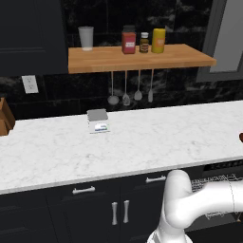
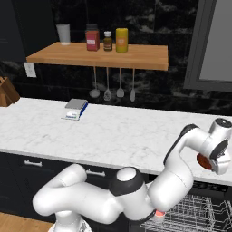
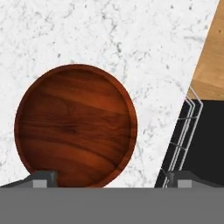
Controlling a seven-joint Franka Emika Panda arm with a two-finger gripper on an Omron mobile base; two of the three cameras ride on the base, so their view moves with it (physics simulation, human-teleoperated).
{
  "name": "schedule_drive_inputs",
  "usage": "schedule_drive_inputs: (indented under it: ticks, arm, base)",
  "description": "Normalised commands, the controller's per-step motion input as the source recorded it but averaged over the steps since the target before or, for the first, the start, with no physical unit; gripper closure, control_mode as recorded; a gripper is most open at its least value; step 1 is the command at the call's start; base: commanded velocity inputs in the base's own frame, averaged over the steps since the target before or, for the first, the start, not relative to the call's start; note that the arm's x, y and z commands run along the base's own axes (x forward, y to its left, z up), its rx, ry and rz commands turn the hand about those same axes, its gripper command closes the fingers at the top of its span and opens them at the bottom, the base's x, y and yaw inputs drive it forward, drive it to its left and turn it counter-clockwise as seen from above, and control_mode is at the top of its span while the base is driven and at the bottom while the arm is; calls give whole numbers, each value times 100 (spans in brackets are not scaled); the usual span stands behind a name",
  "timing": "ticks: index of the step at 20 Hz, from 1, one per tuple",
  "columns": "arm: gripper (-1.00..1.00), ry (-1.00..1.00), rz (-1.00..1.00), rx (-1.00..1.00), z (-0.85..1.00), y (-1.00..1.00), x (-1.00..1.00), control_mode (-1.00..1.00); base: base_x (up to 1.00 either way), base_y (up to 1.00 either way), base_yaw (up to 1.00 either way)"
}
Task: Pick up the cup and bowl from the counter, place them in the dishwasher, and close the dishwasher door.
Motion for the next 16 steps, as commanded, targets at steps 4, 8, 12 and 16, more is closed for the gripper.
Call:
schedule_drive_inputs:
  ticks: [4, 8, 12, 16]
  arm:
    - [-100, 4, -1, 0, -22, -5, 16, -100]
    - [-100, 7, 0, 0, -21, 0, 5, -100]
    - [-100, 9, 0, 0, -15, 0, 6, -100]
    - [-100, 10, 0, 0, -21, 0, 7, -100]
  base:
    - [0, 0, 0]
    - [0, 0, 0]
    - [0, 0, 0]
    - [0, 0, 0]
